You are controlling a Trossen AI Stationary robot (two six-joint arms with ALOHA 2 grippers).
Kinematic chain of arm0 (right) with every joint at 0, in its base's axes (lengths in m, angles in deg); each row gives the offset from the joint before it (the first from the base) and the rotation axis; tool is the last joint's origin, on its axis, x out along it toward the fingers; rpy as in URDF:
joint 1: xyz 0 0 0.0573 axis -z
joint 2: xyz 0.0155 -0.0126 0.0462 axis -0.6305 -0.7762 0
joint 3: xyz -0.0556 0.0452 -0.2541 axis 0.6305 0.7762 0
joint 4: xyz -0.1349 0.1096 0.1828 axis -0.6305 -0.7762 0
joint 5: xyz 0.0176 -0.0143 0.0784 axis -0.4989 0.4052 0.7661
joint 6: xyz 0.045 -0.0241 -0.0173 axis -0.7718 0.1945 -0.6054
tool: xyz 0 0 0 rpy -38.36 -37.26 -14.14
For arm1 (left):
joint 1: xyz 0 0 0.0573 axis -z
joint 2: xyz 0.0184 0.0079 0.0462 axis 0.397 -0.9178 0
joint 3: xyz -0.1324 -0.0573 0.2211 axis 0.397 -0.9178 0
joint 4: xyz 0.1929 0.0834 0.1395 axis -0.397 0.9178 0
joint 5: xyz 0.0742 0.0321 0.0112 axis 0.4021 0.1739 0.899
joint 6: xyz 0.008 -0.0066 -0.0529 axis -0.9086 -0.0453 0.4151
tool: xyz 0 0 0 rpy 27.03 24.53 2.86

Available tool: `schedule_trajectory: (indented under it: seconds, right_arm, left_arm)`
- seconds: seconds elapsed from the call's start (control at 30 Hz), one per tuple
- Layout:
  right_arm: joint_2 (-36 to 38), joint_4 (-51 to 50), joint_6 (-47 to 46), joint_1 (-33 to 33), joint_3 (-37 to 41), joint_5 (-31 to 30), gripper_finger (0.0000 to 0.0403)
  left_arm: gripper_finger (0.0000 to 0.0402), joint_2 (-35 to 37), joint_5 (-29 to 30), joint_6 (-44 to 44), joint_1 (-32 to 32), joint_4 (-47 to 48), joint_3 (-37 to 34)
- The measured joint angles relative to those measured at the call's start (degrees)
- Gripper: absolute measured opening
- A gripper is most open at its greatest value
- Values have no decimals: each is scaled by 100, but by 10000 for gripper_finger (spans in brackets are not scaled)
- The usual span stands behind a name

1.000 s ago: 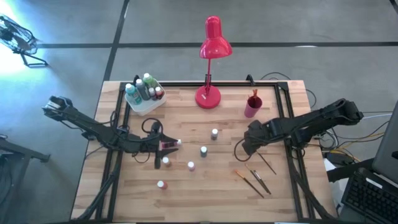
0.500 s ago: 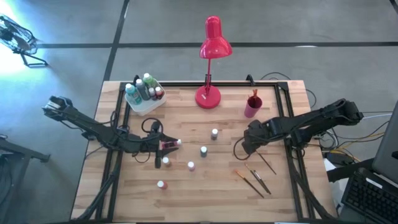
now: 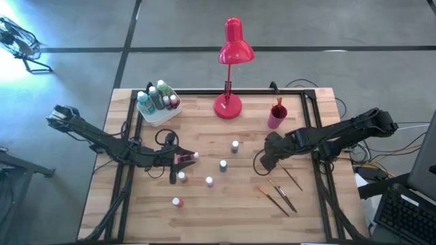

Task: Pick & Place Paint Supplies
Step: Put the pink paint bottle into the white bin

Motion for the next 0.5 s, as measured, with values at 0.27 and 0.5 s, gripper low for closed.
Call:
schedule_trajectory:
  seconds: [0.27,0.5]
  right_arm:
    - [2,3092,1965,-2,-2,-939,180]
    - [2,4384,3273,-1,-2,-1924,205]
  left_arm:
    - [170,63,-2,-41,0,141,29]
    - [159,629,319,138,211,631,140]
